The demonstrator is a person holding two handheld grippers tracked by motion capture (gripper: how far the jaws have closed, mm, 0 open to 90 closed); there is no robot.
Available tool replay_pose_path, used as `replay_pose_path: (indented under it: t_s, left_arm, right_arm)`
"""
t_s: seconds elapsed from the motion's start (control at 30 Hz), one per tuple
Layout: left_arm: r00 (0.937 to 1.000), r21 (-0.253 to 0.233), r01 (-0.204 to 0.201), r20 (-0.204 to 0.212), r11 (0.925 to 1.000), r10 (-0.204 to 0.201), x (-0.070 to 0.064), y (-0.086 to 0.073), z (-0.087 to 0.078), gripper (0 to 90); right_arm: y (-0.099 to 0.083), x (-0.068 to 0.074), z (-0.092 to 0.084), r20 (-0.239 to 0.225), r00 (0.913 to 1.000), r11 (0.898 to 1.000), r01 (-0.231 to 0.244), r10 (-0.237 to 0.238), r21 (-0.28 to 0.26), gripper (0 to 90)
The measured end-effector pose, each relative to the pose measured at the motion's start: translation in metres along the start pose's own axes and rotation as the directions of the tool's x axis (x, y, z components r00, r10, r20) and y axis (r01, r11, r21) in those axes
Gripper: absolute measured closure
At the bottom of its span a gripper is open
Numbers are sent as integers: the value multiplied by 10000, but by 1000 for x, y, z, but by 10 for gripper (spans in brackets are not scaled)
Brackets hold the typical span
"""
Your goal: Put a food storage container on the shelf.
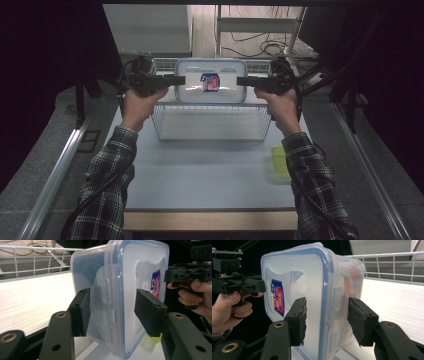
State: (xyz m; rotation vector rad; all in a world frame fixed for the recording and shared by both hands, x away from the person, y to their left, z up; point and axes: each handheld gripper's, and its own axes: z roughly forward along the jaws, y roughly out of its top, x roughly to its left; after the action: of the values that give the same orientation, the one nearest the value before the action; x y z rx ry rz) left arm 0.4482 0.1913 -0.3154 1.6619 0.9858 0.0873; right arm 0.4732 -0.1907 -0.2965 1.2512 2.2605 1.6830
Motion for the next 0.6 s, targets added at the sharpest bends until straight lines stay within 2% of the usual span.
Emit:
replay_pose_path:
  t_s: [0.3,0.4,0.43,0.6]
  left_arm:
    - [9998,120,-47,-190,9999,49,-1,0,2,456]
    - [9997,215,44,-245,9998,-38,3,1,4,429]
    - [9997,153,194,-121,9997,-192,6,0,5,429]
    - [9997,239,207,-169,9995,-203,8,2,7,402]
  right_arm:
    - [-3,-2,2,168,9999,10000,-23,23,19,489]
    - [-5,1,7,614,9977,9992,259,-278,318,497]
    - [-6,1,8,721,9967,9985,351,-379,409,505]
    - [-8,-1,11,657,9976,9988,176,-205,450,499]
